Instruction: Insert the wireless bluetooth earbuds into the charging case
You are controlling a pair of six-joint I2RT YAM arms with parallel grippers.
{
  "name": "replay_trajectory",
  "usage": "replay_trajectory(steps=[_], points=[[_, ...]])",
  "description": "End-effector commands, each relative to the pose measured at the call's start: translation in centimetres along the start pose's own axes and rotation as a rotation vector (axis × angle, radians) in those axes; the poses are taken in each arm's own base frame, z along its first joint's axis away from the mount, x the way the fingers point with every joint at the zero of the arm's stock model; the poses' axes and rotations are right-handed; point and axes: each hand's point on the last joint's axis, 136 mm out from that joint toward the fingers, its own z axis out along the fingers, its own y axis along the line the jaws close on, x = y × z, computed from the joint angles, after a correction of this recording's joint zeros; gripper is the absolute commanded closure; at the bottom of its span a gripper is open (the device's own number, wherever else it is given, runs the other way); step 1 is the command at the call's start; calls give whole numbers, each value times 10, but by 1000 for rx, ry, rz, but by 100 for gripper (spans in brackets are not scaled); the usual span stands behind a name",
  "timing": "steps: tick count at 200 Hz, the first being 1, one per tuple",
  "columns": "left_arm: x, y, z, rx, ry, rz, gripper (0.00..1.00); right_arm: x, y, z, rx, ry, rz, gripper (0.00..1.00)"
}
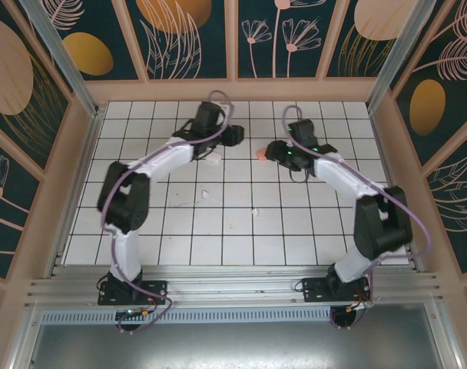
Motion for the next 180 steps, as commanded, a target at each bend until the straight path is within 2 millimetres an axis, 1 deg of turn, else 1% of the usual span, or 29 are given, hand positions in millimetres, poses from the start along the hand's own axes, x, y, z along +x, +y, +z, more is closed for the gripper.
replay_trajectory(steps=[1, 15, 19, 21, 24, 29, 35, 50, 54, 63, 75, 81, 89, 91, 94, 120, 137, 152, 180], points=[[11, 49, -35, -135, -16, 5, 45, 9, 25, 36, 78, 60, -26, 39], [24, 72, -56, -173, -33, -30, 41, 16, 50, 64, 78, 112, -48, 39], [32, 81, -58, -187, -29, -43, 39, 16, 56, 72, 78, 121, -52, 39], [29, 81, -64, -187, -46, -46, 38, 16, 57, 76, 82, 125, -52, 39], [30, 84, -69, -190, -53, -53, 37, 22, 66, 82, 78, 136, -70, 38], [40, 93, -73, -203, -43, -72, 36, 25, 75, 91, 80, 146, -85, 38], [44, 100, -77, -205, -43, -91, 35, 25, 85, 101, 81, 149, -98, 37], [54, 111, -79, -179, -16, -143, 35, 27, 105, 123, 93, 162, -123, 36], [56, 114, -79, -175, -10, -154, 35, 29, 106, 129, 106, 168, -128, 35], [58, 117, -77, -156, 4, -172, 35, 26, 116, 138, 113, 165, -134, 34], [61, 122, -74, -147, 14, -194, 34, 25, 118, 149, 150, 162, -123, 33], [61, 123, -71, -139, 19, -203, 34, 27, 115, 154, 172, 170, -110, 33], [57, 124, -69, -127, 15, -215, 34, 28, 117, 158, 178, 168, -94, 32], [63, 128, -63, -129, 33, -224, 35, 28, 118, 159, 178, 167, -91, 32], [65, 129, -59, -126, 42, -230, 35, 29, 119, 160, 178, 165, -87, 32], [65, 133, -37, -90, 76, -256, 40, 38, 121, 167, 172, 158, -62, 30], [69, 138, -29, -102, 91, -262, 41, 39, 124, 168, 164, 150, -78, 27], [73, 143, -27, -120, 98, -264, 41, 40, 131, 170, 153, 132, -149, 22], [84, 151, -30, -152, 111, -268, 41, 46, 134, 174, 148, 140, -352, 21]])
